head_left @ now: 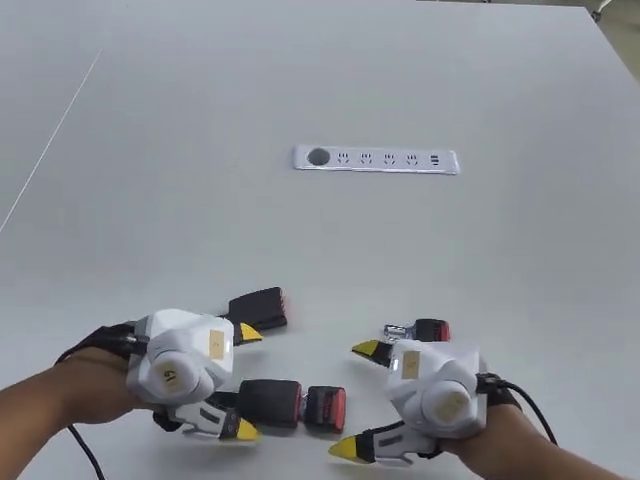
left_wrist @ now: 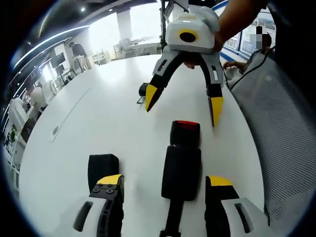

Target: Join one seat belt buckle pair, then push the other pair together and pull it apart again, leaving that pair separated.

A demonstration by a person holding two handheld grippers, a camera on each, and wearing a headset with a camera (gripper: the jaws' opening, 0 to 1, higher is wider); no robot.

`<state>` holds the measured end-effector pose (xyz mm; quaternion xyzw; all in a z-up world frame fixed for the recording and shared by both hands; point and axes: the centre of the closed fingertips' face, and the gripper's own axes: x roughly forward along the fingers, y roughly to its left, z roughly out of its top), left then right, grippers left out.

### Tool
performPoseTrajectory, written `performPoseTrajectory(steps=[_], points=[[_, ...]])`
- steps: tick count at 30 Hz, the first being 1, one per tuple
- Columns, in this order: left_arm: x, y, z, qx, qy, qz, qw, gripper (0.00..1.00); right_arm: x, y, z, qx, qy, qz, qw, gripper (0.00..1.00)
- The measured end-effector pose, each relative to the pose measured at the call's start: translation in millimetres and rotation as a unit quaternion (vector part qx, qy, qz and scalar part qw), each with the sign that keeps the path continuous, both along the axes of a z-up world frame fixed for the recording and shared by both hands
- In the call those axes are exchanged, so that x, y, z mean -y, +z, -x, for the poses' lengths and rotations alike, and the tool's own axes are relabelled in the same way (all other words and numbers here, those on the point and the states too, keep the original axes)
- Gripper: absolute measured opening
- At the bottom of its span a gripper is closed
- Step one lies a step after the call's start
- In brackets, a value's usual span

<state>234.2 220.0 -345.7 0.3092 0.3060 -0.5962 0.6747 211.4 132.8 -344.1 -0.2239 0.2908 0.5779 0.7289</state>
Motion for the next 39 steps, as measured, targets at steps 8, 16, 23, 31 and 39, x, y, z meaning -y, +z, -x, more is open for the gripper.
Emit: performPoseTrajectory(steps=[8,16,23,31,39], points=[[-16.7,16.3,-40.0,0.022,0.058,0.013,0.9980,0.70,31.2,16.1,-29.4,0.014,-0.022,-0.010,0.9996,0.74],[-24.2,22.4,-78.9,0.015,0.102,0.021,0.9945,0.69,74.4,16.5,-65.3,0.006,-0.068,-0.007,0.9977,0.73],[-20.6,1.7,-91.4,-0.002,0.090,-0.006,0.9959,0.65,108.4,-0.3,-79.5,-0.021,-0.080,0.015,0.9965,0.69],[-14.8,-16.6,-95.2,-0.020,0.073,-0.023,0.9968,0.59,118.5,-19.9,-77.6,-0.056,-0.051,0.047,0.9960,0.62],[-19.1,-27.3,-92.0,-0.040,0.056,-0.036,0.9970,0.50,119.6,-27.5,-77.9,-0.073,-0.031,0.063,0.9949,0.54]])
